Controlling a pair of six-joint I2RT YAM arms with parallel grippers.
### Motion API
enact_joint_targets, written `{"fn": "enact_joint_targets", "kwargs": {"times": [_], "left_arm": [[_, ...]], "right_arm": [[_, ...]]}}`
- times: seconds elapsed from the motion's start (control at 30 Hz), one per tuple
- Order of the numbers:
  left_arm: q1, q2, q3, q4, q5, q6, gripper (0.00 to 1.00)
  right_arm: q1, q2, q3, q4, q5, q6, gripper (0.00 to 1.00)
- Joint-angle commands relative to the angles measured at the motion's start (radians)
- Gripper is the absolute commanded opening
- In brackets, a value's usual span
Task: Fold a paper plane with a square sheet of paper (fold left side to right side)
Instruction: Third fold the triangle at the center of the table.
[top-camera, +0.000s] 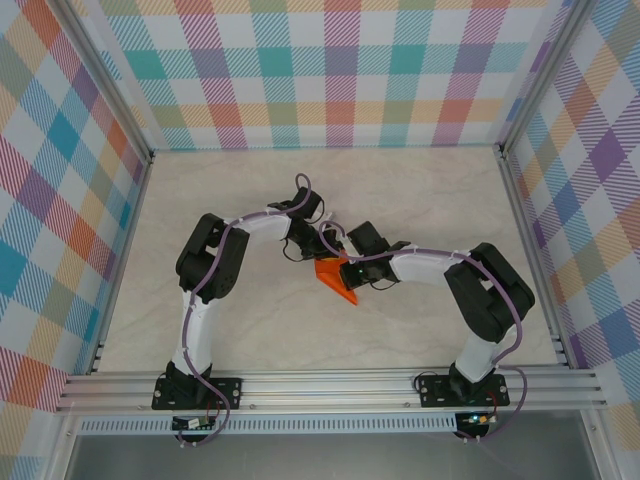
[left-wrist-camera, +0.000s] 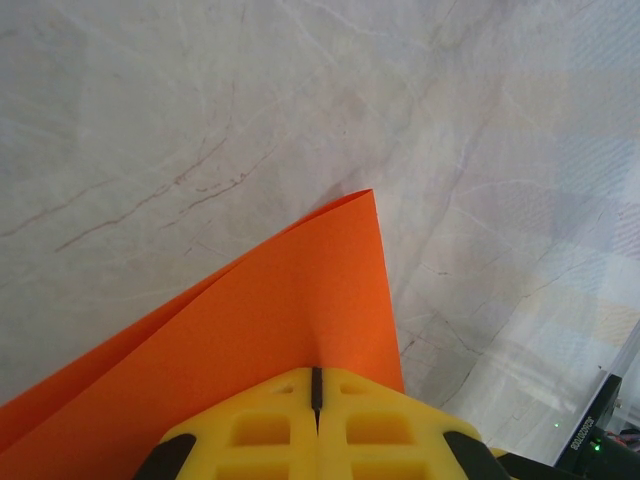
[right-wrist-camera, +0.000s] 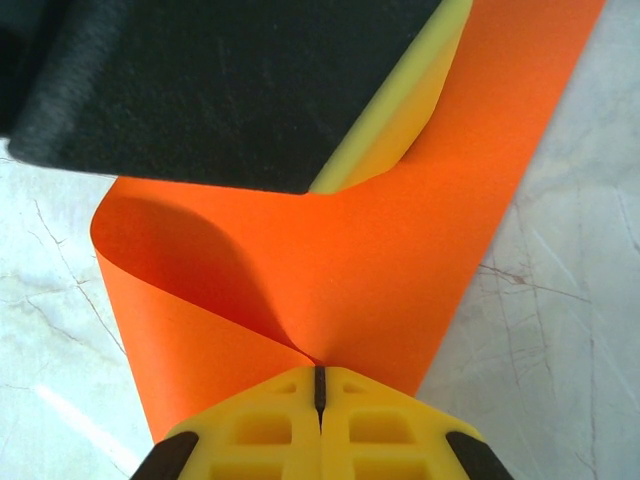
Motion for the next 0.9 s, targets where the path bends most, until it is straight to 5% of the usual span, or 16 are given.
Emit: {"fn": "enact_joint_targets", "kwargs": {"times": [0.0,0.3,0.7,0.87], "left_arm": [[-0.030,0.069,-0.013,-0.072,-0.074,0.022,0.00],[-0.028,0.043,0.002,-0.091,-0.073,0.027,0.04],[0.082,-0.057,0.125,-0.206,-0.041,0.056,0.27],[0.145,-0.166,0.038,-0.209,-0.057,0.062,0.20]], "right_arm": [[-0.004,0.028,0.004,-0.017,-0.009,0.012,0.00],[-0.001,0.067,-0.011,-0.056,-0.013,0.017,0.00],[0.037,0.090,-0.003,-0.120,0.035,-0.005,0.00],[0.040,0.097,0.000,-0.115,0.029,-0.005,0.00]]}}
